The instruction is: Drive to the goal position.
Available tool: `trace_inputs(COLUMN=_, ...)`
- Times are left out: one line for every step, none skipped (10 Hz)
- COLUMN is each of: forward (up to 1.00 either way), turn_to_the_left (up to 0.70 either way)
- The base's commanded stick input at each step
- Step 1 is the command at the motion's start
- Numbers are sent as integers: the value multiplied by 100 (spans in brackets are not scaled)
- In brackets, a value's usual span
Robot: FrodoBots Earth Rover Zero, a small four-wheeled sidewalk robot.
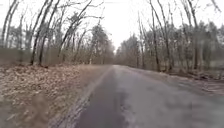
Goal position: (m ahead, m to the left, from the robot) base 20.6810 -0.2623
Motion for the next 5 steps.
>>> trace_inputs(forward=100, turn_to_the_left=0)
trace_inputs(forward=100, turn_to_the_left=0)
trace_inputs(forward=100, turn_to_the_left=0)
trace_inputs(forward=100, turn_to_the_left=0)
trace_inputs(forward=100, turn_to_the_left=0)
